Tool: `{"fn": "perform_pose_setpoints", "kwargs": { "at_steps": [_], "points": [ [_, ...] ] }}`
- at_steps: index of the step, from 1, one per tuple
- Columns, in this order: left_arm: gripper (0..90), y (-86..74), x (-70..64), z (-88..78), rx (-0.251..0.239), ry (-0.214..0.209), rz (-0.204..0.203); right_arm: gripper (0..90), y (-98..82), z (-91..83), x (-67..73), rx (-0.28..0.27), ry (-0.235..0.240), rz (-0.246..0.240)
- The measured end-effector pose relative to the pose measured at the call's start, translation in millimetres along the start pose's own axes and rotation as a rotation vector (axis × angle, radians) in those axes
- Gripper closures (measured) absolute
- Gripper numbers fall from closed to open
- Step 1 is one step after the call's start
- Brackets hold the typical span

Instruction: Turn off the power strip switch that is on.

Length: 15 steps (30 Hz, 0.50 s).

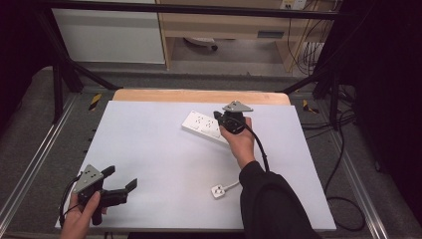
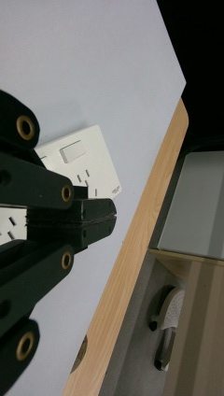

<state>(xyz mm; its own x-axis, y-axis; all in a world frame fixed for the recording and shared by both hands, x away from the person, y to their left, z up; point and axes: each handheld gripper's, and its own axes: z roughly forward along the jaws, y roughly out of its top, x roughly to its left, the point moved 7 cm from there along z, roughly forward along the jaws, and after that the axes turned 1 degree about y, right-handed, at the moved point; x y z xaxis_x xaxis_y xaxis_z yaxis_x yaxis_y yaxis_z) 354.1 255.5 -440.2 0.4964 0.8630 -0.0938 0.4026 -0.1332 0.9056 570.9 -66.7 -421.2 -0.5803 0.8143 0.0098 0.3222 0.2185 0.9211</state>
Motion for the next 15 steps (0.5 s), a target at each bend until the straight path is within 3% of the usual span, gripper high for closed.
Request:
{"fn": "perform_pose_setpoints", "kwargs": {
  "at_steps": [15],
  "points": [
    [5.4, -0.2, 0.4, 0.1, 0.002, -0.001, -0.001, 90.0, -5.8, 15.3, 8.3, 0.033, 0.004, -0.014]
  ]
}}
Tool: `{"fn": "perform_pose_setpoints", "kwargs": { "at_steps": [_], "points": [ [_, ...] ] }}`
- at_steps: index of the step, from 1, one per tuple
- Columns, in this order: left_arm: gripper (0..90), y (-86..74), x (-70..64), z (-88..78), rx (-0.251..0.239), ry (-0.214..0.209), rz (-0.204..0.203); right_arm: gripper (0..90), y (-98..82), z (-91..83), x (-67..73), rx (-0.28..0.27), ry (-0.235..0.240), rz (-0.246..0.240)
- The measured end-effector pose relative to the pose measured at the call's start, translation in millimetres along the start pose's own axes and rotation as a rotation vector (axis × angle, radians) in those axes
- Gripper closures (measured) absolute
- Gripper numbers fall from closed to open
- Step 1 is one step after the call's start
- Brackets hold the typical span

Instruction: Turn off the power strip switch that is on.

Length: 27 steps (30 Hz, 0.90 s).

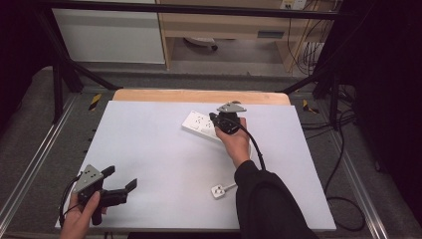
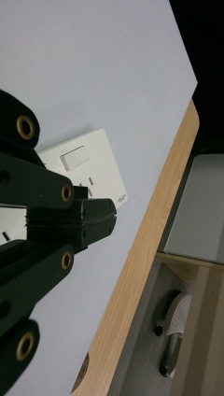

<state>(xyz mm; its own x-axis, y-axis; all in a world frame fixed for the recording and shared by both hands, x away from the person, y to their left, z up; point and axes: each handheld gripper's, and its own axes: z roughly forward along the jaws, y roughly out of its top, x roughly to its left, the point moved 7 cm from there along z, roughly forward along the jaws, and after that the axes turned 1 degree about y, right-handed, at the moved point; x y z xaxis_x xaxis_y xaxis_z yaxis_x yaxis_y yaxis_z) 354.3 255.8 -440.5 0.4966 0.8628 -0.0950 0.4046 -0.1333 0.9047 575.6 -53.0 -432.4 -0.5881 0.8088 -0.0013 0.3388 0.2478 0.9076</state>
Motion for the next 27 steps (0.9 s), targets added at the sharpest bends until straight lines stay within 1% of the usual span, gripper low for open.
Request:
{"fn": "perform_pose_setpoints", "kwargs": {
  "at_steps": [5, 10, 27],
  "points": [
    [5.4, -0.1, -0.4, 0.2, 0.001, -0.003, 0.0, 90.0, -4.1, 4.1, 0.4, 0.014, -0.004, 0.002],
    [5.4, 0.0, -0.1, -0.1, 0.0, -0.001, 0.0, 90.0, -6.7, 7.5, 2.3, 0.022, -0.001, -0.004],
    [5.4, 0.2, 0.0, -0.2, -0.001, -0.002, 0.001, 90.0, -17.8, 18.7, 10.0, 0.059, 0.01, 0.0]
  ]
}}
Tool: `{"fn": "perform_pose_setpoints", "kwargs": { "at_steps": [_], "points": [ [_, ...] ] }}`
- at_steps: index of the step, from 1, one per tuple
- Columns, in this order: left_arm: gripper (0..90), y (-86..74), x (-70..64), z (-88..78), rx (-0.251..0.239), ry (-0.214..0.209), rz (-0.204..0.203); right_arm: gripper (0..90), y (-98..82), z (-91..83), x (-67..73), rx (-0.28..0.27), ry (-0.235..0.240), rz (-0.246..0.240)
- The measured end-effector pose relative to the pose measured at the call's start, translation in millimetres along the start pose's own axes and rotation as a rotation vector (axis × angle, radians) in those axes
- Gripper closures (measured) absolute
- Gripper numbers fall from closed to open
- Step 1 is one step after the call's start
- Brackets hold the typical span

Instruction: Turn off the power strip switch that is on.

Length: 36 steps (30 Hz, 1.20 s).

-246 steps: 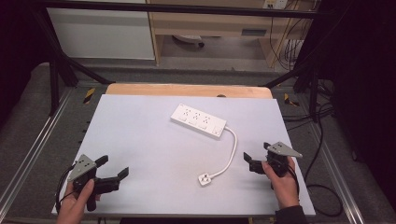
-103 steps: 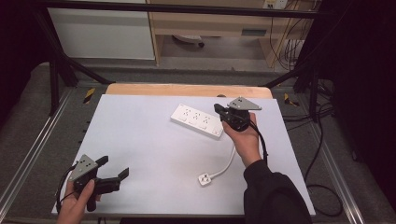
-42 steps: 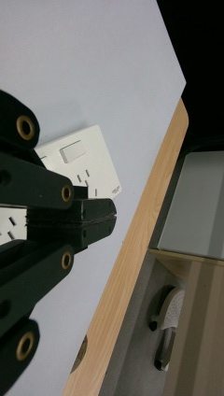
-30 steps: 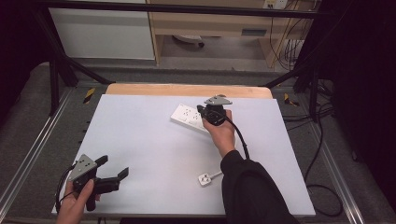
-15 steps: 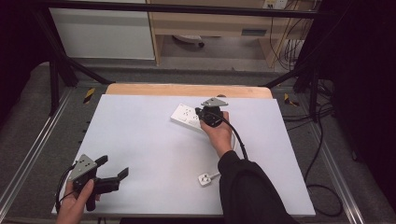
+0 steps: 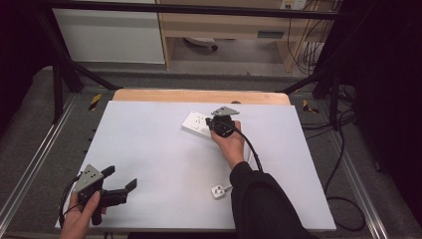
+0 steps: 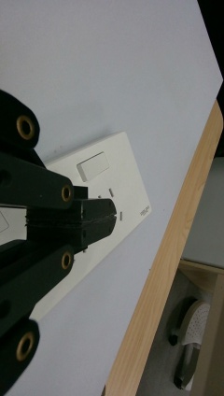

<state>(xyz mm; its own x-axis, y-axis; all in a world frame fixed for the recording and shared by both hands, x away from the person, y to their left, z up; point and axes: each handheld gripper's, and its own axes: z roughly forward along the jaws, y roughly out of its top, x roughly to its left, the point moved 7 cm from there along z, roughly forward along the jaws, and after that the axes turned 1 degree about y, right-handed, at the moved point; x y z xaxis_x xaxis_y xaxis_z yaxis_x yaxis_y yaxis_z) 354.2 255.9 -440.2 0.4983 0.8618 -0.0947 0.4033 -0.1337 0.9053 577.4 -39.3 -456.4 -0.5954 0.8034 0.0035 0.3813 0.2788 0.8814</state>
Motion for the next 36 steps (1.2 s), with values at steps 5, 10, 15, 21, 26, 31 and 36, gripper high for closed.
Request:
{"fn": "perform_pose_setpoints", "kwargs": {
  "at_steps": [5, 10, 15, 21, 26, 31, 36],
  "points": [
    [5.4, 0.2, 0.3, -0.5, -0.001, 0.001, 0.0, 90.0, -4.0, 4.5, 3.3, 0.01, 0.008, 0.004],
    [5.4, 0.6, 0.4, -0.7, -0.003, 0.001, 0.002, 90.0, -5.2, 7.6, 7.8, 0.013, 0.015, 0.006],
    [5.4, 0.5, 0.5, -0.8, -0.002, 0.002, 0.002, 90.0, -5.8, 9.4, 9.4, 0.016, 0.017, 0.003],
    [5.4, 0.5, 0.2, -0.9, -0.002, 0.002, 0.003, 90.0, -8.0, 11.6, 11.8, 0.022, 0.017, 0.004],
    [5.4, 0.6, 0.7, -1.0, -0.004, 0.002, 0.002, 90.0, -8.7, 13.2, 12.6, 0.024, 0.019, 0.009],
    [5.4, 0.7, 0.8, -0.8, -0.003, 0.003, 0.002, 90.0, -10.3, 14.4, 12.0, 0.03, 0.02, 0.008],
    [5.4, 0.6, 0.5, -1.0, -0.004, 0.002, 0.003, 90.0, -11.0, 14.9, 12.1, 0.034, 0.017, 0.007]
  ]
}}
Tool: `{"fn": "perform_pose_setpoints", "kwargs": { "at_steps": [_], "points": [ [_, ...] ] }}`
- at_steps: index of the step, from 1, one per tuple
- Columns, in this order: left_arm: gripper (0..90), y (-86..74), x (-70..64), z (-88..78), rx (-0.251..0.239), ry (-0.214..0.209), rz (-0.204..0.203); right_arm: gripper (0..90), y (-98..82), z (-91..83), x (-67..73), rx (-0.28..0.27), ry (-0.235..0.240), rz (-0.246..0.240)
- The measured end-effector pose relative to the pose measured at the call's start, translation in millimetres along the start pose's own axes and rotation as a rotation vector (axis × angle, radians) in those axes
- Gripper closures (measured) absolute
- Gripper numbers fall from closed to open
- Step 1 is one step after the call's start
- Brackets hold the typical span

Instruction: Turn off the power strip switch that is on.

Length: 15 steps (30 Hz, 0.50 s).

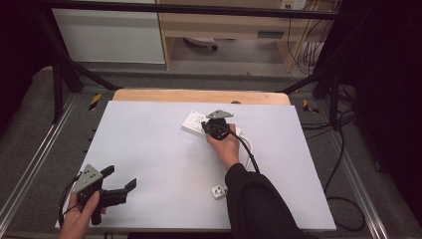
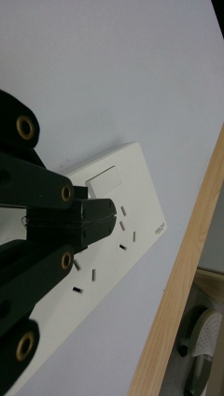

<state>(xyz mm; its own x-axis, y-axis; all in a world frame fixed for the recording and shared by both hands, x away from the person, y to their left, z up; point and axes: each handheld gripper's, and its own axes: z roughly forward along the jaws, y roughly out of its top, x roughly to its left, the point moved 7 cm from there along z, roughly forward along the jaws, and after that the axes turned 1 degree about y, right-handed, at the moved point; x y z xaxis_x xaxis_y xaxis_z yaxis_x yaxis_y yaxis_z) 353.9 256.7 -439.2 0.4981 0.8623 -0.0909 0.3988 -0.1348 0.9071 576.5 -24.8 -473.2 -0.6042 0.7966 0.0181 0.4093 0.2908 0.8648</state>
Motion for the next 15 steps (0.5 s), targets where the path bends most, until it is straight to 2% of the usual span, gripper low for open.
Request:
{"fn": "perform_pose_setpoints", "kwargs": {
  "at_steps": [15],
  "points": [
    [5.4, 0.0, 0.0, -0.1, 0.0, -0.001, 0.0, 90.0, -4.2, 6.5, 2.8, 0.013, 0.003, 0.006]
  ]
}}
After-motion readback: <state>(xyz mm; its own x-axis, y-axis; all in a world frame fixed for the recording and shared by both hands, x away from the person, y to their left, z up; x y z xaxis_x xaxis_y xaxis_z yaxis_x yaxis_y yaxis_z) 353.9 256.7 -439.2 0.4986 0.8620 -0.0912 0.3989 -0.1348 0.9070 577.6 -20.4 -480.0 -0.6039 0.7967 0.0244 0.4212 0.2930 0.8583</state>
